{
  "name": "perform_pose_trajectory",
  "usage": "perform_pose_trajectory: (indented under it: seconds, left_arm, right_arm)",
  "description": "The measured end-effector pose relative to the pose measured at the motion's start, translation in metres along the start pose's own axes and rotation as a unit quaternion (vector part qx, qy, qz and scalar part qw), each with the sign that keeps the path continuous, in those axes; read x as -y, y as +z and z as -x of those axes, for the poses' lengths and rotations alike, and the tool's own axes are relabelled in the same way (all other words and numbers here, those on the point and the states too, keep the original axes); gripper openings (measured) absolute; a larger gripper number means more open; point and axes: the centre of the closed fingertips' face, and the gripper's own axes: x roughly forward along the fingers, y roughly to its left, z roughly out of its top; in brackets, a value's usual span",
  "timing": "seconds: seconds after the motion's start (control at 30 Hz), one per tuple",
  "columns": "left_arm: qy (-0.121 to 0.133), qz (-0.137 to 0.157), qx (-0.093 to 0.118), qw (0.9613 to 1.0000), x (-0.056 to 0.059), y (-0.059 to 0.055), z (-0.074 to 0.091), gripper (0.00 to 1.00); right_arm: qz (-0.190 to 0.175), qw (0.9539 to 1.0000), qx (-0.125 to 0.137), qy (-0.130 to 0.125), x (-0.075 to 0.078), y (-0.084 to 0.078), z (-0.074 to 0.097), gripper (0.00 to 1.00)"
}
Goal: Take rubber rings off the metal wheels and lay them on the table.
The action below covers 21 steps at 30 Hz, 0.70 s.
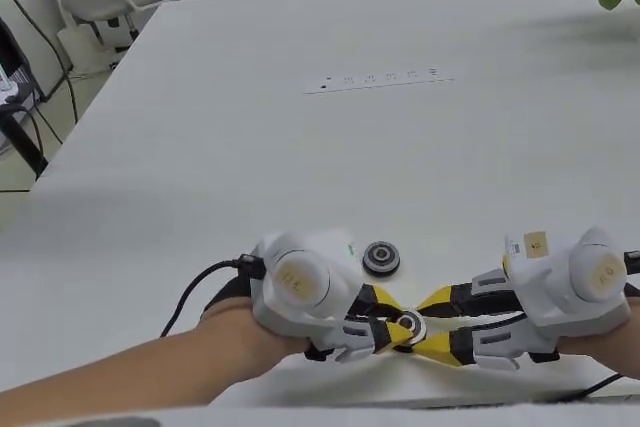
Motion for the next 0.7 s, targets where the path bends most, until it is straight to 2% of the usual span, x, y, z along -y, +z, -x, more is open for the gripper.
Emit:
perform_pose_trajectory:
  seconds: [0.2,0.27,0.33,0.57,0.7]
  left_arm:
    - [0.0,0.0,0.001,1.0,0.0,0.0,0.0002,0.07]
    - [-0.001,0.0,0.001,1.0,-0.0002,-0.0001,0.0002,0.07]
    - [-0.001,0.0,0.001,1.0,-0.0004,-0.0001,0.0001,0.07]
    - [0.0,0.001,0.002,1.0,-0.001,-0.0001,0.0001,0.07]
    - [0.001,0.002,0.002,1.0,-0.0018,-0.0003,0.0004,0.07]
  right_arm:
    - [0.014,0.9999,-0.009,-0.002,0.0007,-0.0024,0.0011,0.19]
    - [0.035,0.9989,-0.029,-0.009,0.0034,-0.009,0.0033,0.14]
    - [0.012,0.9997,-0.021,-0.006,0.0008,-0.0072,0.0035,0.11]
    - [0.006,0.9998,-0.019,-0.006,-0.0009,-0.0055,0.0034,0.1]
    - [-0.003,0.9998,-0.02,-0.008,0.0014,-0.0079,0.0048,0.05]
